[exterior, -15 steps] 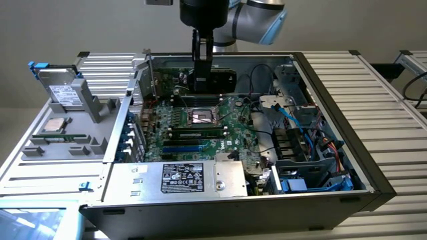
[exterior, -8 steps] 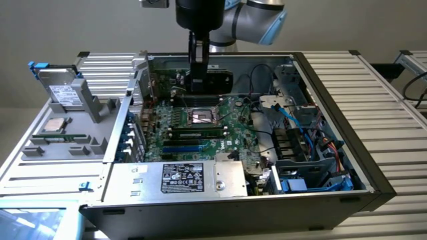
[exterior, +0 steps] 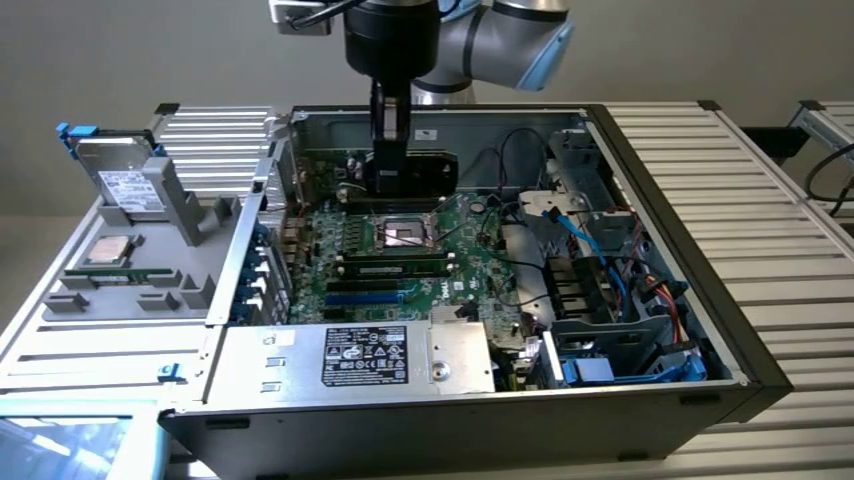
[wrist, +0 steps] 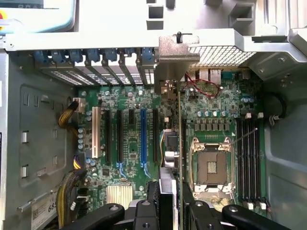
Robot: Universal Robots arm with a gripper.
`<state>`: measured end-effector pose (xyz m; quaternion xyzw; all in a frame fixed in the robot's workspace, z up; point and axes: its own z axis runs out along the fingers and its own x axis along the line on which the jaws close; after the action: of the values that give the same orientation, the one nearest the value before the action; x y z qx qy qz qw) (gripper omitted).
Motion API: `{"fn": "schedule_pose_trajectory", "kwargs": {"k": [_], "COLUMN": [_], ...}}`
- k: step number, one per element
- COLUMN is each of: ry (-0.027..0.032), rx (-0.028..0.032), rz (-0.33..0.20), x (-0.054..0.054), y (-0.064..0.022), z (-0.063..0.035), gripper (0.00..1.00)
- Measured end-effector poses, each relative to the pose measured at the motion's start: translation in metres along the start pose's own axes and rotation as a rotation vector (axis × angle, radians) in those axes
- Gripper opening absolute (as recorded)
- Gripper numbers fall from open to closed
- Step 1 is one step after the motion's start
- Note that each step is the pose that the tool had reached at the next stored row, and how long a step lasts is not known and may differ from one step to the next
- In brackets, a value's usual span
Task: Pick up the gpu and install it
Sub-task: 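Insert the gpu into the slot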
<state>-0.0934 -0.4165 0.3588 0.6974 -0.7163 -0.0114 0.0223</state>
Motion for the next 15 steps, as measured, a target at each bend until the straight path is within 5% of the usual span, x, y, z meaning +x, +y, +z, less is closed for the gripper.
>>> {"fn": "schedule_pose_trajectory", "kwargs": {"k": [3, 11, 15], "ry": [-0.0005, -0.0192, -0.0202], "rx": [-0.0001, -0.0006, 0.0015], "rz": [0.0, -0.001, -0.001], "x": [0.0, 0.011, 0.015], "y": [0.0016, 0.0032, 0.0035], "z": [0.0054, 0.0148, 0.0207], "gripper": [0.29, 0.29, 0.29]}}
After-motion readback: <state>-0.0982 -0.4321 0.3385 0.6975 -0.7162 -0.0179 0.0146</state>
